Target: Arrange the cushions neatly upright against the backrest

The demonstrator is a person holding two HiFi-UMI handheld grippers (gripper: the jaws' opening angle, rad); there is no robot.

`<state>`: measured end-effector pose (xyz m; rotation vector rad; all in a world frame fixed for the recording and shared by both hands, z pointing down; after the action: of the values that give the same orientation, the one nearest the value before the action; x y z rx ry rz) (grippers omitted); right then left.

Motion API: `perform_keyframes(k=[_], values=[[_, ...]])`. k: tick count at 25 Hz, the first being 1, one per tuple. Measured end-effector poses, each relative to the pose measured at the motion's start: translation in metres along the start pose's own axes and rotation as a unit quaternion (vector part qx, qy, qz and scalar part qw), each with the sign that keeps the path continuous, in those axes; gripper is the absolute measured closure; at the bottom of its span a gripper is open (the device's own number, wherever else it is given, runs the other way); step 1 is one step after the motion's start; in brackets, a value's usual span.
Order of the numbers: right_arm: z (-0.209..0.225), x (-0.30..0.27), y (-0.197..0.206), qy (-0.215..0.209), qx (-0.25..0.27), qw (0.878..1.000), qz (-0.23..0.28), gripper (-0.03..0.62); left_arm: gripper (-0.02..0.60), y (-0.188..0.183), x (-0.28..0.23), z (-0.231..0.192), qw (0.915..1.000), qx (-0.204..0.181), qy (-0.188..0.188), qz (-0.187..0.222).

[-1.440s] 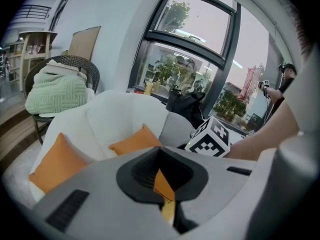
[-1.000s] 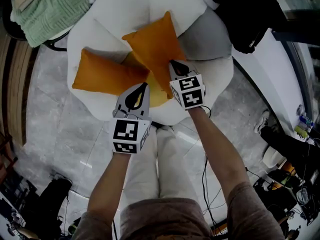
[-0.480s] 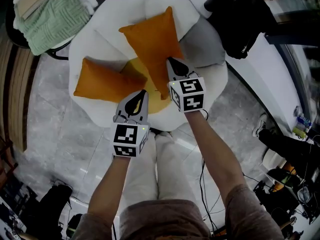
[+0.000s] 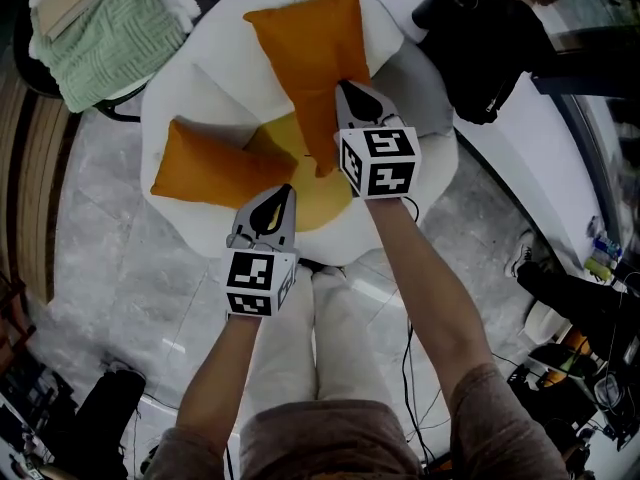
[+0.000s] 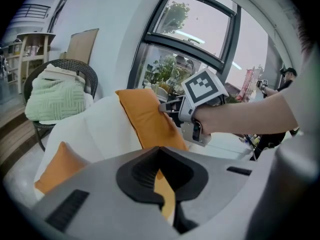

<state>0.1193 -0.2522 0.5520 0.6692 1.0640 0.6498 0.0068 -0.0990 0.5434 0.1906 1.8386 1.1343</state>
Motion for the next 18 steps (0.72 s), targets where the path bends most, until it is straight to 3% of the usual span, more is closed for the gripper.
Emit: perform_keyframes(k=[7,18], values=[[0.004,-0.021,-0.005,0.009,0.005,1.000,-0.005,0.574,0.577,0.005,-0.001,-0.012,0.9999,0.009,-0.003,-0.005],[0.002,-0.041,0.027,0.006,0.006,0.999,-0.031,0.574,0.577,0.022,-0.007,-0.024,0.9996,0.024,-0.005,-0.012]])
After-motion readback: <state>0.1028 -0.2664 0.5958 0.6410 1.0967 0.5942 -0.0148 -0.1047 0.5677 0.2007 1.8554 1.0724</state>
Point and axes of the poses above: the fingertips, and each gripper's own axes: x backward along the fingers, z to its right, y out of its underside, the point moved 2 cm from there along x, backward along the fingers, and after that the axes turned 13 degrees about -x, right-handed, at the moved point
